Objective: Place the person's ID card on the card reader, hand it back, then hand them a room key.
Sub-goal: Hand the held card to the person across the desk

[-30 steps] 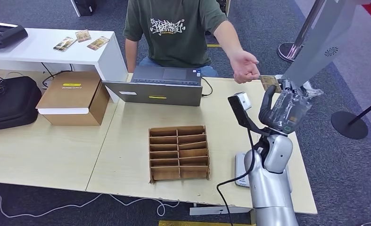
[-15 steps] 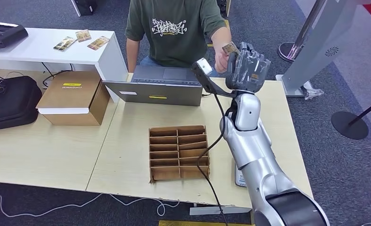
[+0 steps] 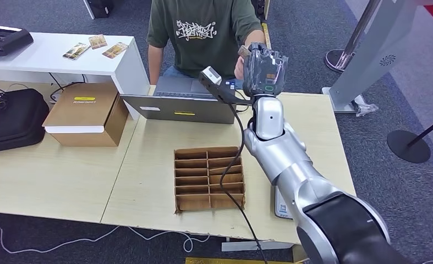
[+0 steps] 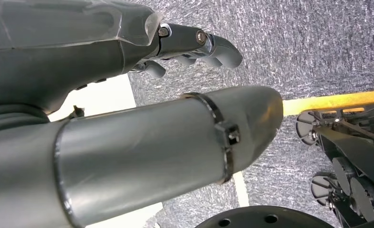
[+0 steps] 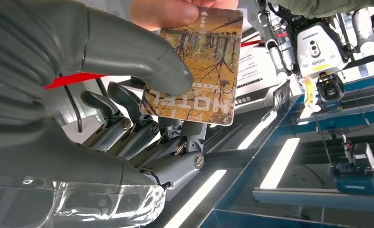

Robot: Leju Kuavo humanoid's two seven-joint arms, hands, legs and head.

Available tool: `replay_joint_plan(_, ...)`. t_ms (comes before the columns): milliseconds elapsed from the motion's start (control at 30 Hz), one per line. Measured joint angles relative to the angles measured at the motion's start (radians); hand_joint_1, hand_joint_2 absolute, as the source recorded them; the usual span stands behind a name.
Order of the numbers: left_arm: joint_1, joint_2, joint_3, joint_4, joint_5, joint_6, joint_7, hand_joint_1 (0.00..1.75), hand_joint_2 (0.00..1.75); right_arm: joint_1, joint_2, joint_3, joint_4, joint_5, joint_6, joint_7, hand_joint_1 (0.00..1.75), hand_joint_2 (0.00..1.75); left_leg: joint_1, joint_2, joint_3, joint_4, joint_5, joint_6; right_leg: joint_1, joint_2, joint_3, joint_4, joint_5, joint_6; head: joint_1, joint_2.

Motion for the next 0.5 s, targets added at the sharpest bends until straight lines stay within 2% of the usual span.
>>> replay_joint_plan(500, -0.01, 0.0, 0.0, 0.0, -0.012, 0.001, 0.003, 0.0, 0.0, -0.01, 0.001, 0.02, 0.041, 0.0, 0.0, 0.003, 1.75, 1.75, 0.0, 0.0, 0.0, 0.0, 0.0, 0.0, 0.0, 0.0, 0.0, 0.0, 0.0, 0.0, 0.0, 0.0)
